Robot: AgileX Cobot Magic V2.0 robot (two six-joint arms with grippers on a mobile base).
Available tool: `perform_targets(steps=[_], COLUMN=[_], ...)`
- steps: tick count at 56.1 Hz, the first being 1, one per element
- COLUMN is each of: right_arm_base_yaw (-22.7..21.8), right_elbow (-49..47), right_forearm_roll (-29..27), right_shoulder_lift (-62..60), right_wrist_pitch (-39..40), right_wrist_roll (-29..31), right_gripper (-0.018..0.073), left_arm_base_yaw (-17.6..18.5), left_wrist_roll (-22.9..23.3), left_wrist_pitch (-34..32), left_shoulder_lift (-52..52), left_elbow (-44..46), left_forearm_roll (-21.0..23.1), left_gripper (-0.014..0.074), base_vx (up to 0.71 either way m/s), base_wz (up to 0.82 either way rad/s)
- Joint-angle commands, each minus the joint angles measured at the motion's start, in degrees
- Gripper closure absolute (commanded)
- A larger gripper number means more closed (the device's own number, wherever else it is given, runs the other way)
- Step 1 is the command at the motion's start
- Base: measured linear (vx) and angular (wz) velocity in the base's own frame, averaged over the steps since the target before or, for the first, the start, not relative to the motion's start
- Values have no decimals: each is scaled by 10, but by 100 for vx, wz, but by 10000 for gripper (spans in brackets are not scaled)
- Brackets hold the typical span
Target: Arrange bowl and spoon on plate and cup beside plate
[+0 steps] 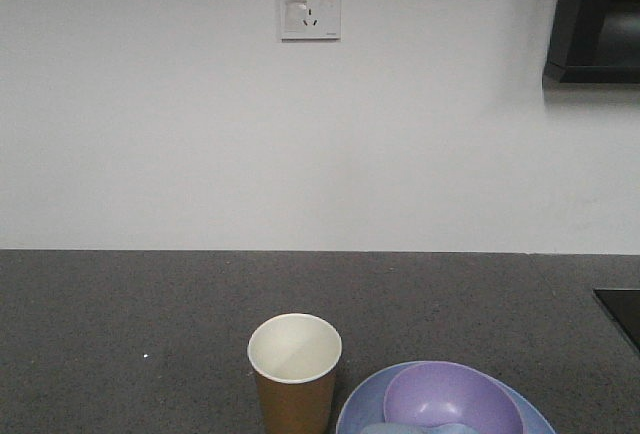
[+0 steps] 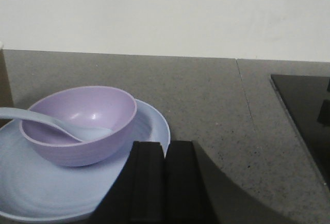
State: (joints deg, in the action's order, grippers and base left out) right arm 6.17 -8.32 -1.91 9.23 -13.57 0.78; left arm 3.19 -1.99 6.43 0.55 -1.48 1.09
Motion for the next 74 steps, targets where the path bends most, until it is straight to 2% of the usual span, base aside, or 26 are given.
perform_targets(steps=[1,6,13,17,26,74], right_arm_base_yaw=[-6,-15,-28,-53,-94,-94], right_elbow=[52,105,102,103,103,103], right_forearm_roll=[2,-1,3,5,3,3], right_shoulder_lift=[5,-16,-71,-104,-102,-102], right_wrist_pitch=[162,211,143,113,94,96], right_wrist_roll=[-8,-8,5,5,0,0], right_gripper=[571,571,571,571,571,571], left_arm_base_yaw=[-1,-1,-1,-1,-1,-1], left_wrist_roll=[0,0,0,0,0,0], left_wrist_pitch=[-48,-48,-48,-48,-48,-48], left_shoulder_lift=[10,10,10,10,10,10], left_elbow=[14,14,14,14,14,14], left_forearm_roll=[0,0,-1,-1,-1,-1], left_gripper=[603,603,603,603,603,603], base_vx=[0,0,0,0,0,0], base_wz=[0,0,0,0,0,0])
